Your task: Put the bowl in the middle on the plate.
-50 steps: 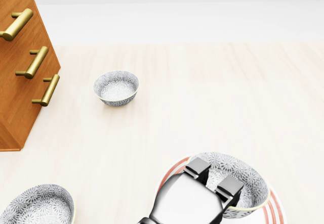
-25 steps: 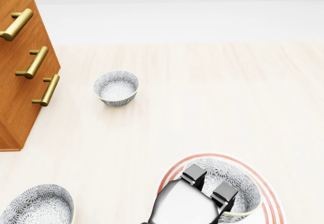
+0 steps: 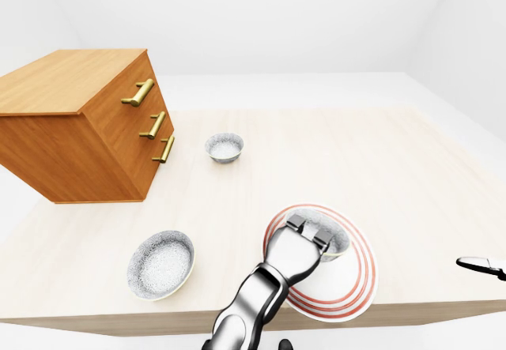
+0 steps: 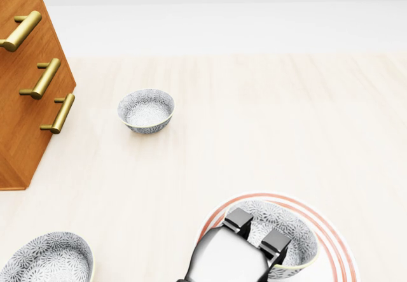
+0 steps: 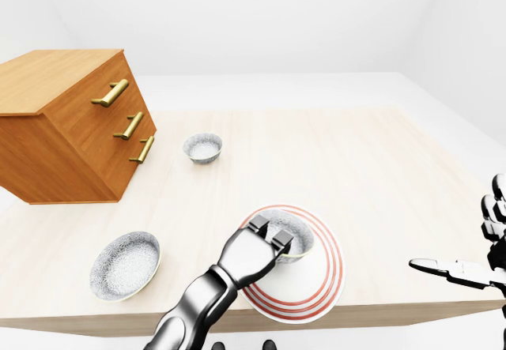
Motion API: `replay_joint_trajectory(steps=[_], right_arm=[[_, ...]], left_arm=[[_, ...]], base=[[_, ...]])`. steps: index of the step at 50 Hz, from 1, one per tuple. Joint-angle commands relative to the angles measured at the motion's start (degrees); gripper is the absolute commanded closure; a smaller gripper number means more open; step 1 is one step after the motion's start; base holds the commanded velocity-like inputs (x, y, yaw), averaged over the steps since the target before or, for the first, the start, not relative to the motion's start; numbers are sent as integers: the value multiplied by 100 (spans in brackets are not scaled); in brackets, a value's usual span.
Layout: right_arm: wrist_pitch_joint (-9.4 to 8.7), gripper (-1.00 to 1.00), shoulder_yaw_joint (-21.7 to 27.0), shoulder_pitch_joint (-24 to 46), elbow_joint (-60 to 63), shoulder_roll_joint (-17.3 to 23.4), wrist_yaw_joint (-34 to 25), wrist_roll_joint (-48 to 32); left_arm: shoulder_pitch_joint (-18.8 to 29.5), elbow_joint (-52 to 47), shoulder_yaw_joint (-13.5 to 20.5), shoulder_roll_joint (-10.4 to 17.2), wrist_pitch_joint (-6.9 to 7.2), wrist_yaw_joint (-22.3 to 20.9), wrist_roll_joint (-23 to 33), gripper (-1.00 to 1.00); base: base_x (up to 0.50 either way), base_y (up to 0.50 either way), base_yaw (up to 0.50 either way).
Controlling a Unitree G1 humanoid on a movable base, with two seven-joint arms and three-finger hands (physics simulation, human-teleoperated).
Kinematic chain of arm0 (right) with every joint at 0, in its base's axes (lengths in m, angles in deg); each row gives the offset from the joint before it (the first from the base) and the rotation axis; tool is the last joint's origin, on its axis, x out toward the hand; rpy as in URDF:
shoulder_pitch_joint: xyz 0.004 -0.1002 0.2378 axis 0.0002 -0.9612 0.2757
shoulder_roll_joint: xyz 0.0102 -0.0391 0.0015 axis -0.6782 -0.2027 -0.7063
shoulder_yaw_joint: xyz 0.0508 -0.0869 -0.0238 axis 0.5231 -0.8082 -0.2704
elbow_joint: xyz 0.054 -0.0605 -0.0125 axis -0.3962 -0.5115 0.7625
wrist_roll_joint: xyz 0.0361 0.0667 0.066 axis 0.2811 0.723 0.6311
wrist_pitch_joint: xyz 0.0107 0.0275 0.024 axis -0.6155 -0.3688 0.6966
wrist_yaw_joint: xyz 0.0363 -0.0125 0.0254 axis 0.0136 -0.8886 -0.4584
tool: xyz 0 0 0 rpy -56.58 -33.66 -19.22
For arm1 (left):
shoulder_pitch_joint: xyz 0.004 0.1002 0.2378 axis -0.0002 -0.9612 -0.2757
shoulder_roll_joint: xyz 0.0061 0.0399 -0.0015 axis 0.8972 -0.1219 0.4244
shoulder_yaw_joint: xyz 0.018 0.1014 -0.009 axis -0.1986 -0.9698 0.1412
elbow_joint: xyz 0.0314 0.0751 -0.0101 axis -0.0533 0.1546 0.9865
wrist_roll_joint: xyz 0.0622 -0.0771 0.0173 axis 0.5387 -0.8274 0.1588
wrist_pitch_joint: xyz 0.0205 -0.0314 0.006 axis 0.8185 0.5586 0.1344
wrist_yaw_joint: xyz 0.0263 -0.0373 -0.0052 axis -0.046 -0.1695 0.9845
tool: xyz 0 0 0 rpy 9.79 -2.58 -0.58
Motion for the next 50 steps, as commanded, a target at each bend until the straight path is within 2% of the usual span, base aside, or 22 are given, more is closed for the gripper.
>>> replay_joint_trajectory(steps=[1,15,25,30,34,38,50], right_arm=[[0,-100,11,-2,23,-7,-12,-6],[0,-100,-7,6,-9,4,7,-8],[0,-100,-38,12,-98,13,37,-9],[0,-100,-14,-3,-19,8,16,0],[0,-100,9,-8,57,1,-8,1],[0,-100,-1,4,35,10,-5,-8],[0,-100,-6,15,13,10,2,-28]], left_arm=[[19,133,65,-16,-1,234,187,100],[46,330,88,-16,-1,418,213,100],[28,242,85,-54,-1,345,195,100],[25,368,81,-36,-1,483,209,100],[44,268,115,-63,-1,389,143,100],[29,352,85,-63,-1,546,154,100],[-56,332,17,-37,-1,560,4,100]], base=[[0,0,0],[0,0,0],[0,0,0],[0,0,0],[0,0,0],[0,0,0],[0,0,0]])
